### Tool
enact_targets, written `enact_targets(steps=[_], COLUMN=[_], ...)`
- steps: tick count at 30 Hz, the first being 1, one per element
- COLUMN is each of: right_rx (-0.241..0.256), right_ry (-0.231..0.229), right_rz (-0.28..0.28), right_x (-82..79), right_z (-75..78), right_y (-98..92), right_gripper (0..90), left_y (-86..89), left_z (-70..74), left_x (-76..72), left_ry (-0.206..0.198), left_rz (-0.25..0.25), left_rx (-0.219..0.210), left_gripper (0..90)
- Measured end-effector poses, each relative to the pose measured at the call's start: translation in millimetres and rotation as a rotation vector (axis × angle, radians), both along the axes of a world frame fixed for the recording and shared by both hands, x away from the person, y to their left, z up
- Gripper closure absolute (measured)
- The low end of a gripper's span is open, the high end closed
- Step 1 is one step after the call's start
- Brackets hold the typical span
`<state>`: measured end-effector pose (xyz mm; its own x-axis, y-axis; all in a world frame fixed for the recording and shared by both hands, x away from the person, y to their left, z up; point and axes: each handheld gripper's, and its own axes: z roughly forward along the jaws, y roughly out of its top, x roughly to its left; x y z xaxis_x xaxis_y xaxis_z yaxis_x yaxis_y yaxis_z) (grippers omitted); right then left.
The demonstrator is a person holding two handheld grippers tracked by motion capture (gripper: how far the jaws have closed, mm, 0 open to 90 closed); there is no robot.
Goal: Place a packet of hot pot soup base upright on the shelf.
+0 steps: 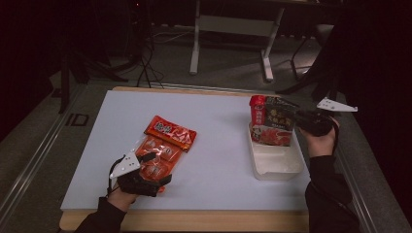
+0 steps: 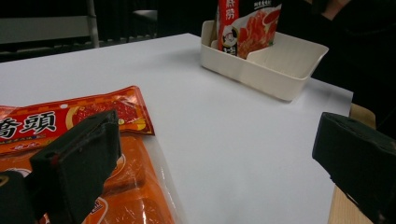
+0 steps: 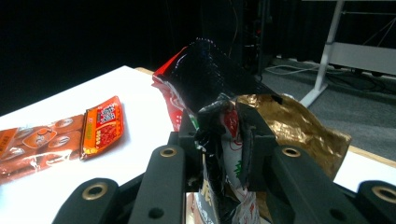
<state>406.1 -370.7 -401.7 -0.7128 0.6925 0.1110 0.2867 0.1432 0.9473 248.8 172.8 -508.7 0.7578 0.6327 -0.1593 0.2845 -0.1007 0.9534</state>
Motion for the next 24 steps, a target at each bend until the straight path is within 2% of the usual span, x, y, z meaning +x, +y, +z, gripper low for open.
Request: enact_targets(steps=[5,8,11,14,16,19,24], right_rx=[-0.007,0.003,-0.003,-0.024,-0.019,-0.054,0.020], right_ry=[0.043,0.025,0.030,0.047,0.054,0.045,0.000], right_rz=[-0.005,-0.029,-0.040,-0.057,-0.075,-0.096,-0.096], right_x=[-0.5,-4.0,-6.3,-8.9,-12.1,-17.6,-28.3], right_z=[-18.8,-25.2,-27.2,-24.1,-19.9,-12.4,7.7], right_y=[-5.6,-11.9,-16.0,-15.7,-15.6,-12.5,-12.7], right_gripper=[73.1,73.2,72.0,64.9,60.9,54.1,46.6], left_y=[0.5,-0.9,-2.6,-3.1,-3.4,-3.3,-3.0], left_z=[-0.1,-1.2,-2.0,-2.7,-3.0,-3.2,-4.0], left_x=[0.6,0.6,0.3,0.7,0.9,1.2,2.1], left_ry=[0.001,0.003,-0.008,0.000,0.001,0.004,0.005], left_rz=[-0.001,-0.008,-0.014,-0.021,-0.021,-0.023,-0.023], left_rx=[0.006,0.016,0.043,0.045,0.047,0.042,0.051], left_gripper=[1.7,1.7,1.7,1.7,1.7,1.7,1.7])
